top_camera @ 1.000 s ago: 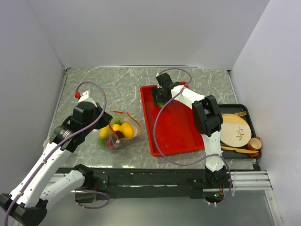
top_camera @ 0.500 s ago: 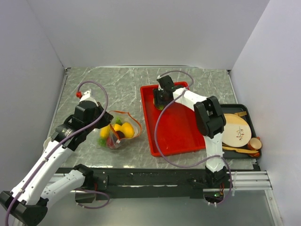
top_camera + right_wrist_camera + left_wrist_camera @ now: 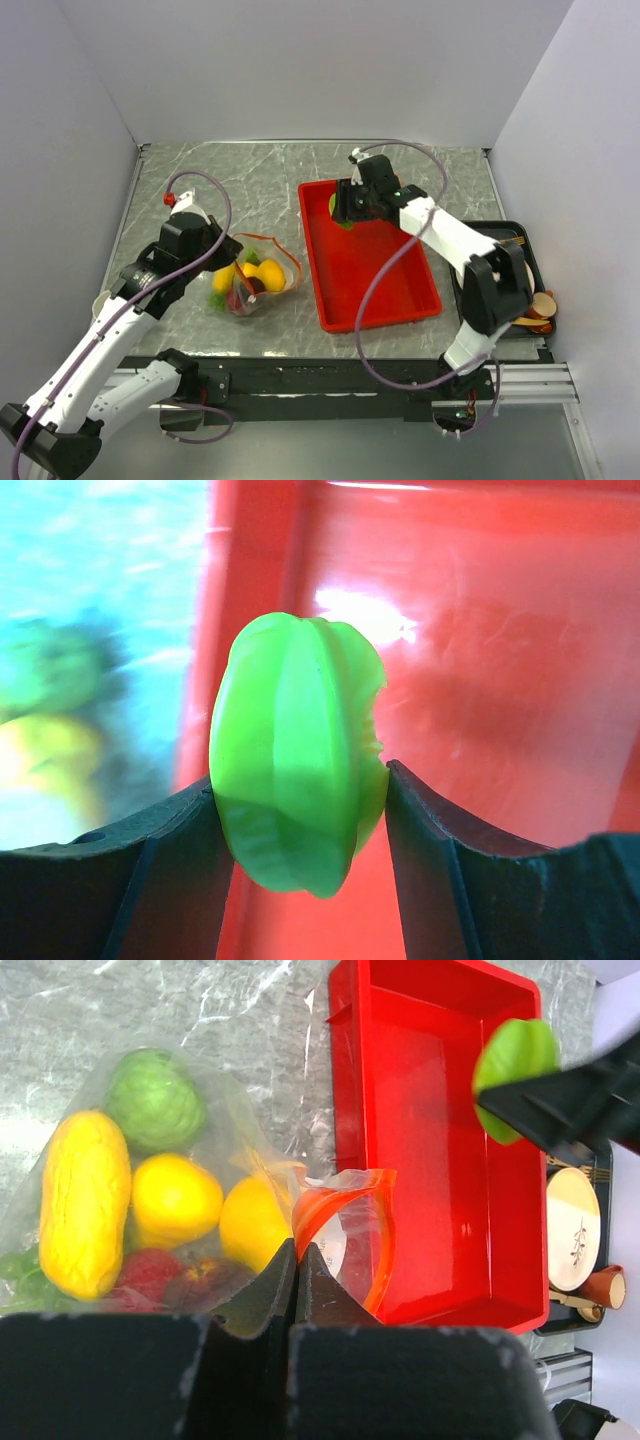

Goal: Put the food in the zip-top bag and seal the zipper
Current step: Pick up the fake fruit from the bin, then place the fake fruit in the zipper food storage bag.

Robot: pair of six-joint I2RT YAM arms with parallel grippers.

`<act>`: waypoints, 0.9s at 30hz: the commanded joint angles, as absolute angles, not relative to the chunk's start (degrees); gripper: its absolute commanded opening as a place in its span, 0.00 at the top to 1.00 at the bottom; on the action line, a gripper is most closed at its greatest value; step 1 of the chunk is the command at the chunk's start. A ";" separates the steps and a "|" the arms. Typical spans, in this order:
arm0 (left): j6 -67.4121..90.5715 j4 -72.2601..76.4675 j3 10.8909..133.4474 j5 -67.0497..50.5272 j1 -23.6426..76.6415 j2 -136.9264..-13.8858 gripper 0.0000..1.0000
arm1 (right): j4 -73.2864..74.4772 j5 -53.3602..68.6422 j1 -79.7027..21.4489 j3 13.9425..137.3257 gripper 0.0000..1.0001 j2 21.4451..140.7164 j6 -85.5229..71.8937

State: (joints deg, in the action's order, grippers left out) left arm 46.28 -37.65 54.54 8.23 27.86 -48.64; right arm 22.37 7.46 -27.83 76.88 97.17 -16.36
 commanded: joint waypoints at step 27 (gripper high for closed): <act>47.81 -31.20 52.65 5.54 28.04 -50.01 0.99 | 29.88 21.01 -53.17 79.97 0.57 91.73 -15.29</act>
